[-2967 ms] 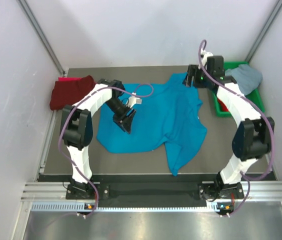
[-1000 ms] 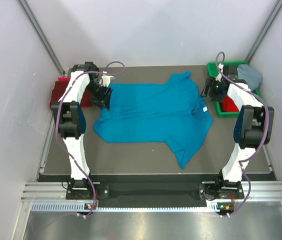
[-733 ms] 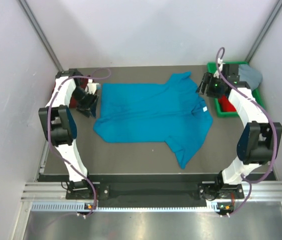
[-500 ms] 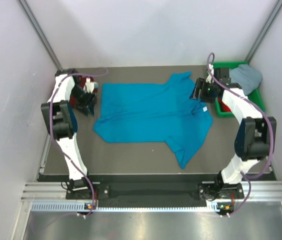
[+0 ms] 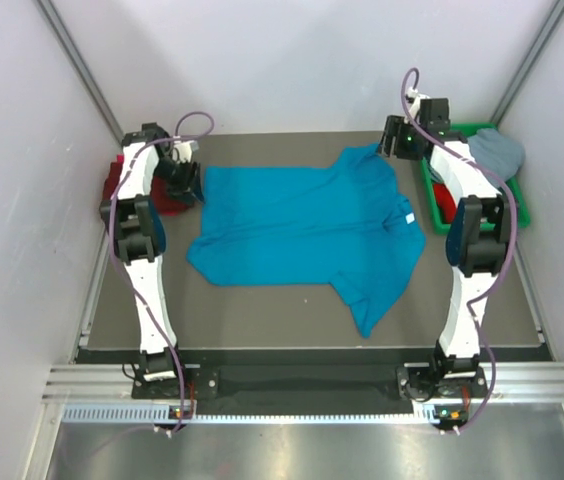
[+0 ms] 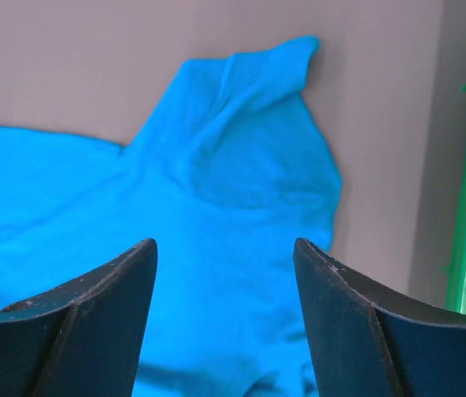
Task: Fold and stack the t-shirts
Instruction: Flatten the tshirt out
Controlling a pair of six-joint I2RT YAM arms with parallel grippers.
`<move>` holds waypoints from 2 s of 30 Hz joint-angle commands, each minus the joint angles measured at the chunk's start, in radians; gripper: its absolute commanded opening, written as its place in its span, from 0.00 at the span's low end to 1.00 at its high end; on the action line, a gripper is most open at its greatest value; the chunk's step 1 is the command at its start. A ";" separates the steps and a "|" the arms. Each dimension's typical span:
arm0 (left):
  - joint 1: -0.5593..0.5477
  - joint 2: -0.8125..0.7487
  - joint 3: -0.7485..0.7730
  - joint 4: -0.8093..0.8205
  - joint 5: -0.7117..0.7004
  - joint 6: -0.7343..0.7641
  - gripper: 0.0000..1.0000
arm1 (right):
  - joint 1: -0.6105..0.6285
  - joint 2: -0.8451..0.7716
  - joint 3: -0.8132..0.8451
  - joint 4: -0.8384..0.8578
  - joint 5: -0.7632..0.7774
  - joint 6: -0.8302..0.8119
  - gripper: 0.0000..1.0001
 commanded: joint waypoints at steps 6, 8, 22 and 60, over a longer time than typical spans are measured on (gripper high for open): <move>-0.074 0.059 0.068 0.125 0.118 -0.046 0.54 | 0.035 0.070 0.057 0.032 -0.007 -0.044 0.68; -0.089 0.058 0.066 0.158 0.115 -0.052 0.54 | 0.036 0.070 0.042 0.040 -0.010 -0.043 0.68; -0.175 -0.042 0.019 0.169 -0.067 -0.110 0.52 | 0.025 -0.050 -0.128 0.012 -0.079 -0.044 0.68; -0.210 -0.412 -0.839 0.123 -0.047 -0.257 0.52 | -0.011 -0.510 -0.929 -0.031 -0.231 0.010 0.70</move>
